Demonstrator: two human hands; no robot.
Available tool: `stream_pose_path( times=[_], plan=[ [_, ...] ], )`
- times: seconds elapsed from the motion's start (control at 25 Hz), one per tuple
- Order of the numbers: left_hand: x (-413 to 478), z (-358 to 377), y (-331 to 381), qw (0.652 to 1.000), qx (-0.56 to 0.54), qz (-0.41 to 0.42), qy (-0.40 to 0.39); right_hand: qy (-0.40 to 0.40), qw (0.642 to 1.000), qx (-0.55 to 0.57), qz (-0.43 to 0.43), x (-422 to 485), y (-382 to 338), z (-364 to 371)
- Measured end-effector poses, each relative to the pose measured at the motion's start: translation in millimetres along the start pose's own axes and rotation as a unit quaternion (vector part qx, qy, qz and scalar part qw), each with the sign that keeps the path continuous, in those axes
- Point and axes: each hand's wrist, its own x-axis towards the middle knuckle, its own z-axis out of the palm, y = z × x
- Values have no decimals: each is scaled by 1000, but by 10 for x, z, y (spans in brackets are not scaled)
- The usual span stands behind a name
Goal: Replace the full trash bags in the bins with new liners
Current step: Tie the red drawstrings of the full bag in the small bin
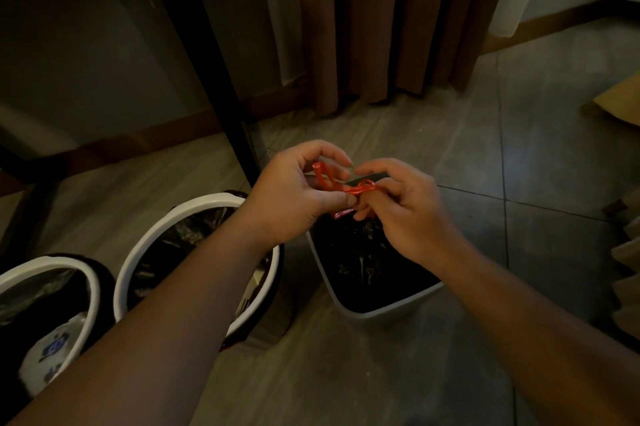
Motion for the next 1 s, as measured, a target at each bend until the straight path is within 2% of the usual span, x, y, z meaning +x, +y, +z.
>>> stream_pose_path(
  times=[0.16,0.36,0.48,0.52,0.64,0.8,0.88,1.0],
  plan=[
    [-41,45,-15,997,61,9,49,21,977,211,41,-8,0,2],
    [-85,46,-48,995,62,-16,76,118,972,196,53,-22,-77,-97],
    [-156,-30,-118,991,37,-62,108,148,910,357,149,7,-143,-270],
    [-185,-67,-153,989,22,-87,115,151,896,376,181,7,-136,-355],
    [-292,-171,-287,976,6,-173,133,151,884,354,266,-35,-25,-615],
    [-395,-310,-433,934,-36,-279,221,197,850,323,367,-174,235,-916],
    [-441,-372,-492,917,-62,-302,255,222,829,333,390,-261,341,-1019],
    [-517,-412,-565,911,-43,-320,255,235,810,349,409,-352,429,-1086]
  ],
)
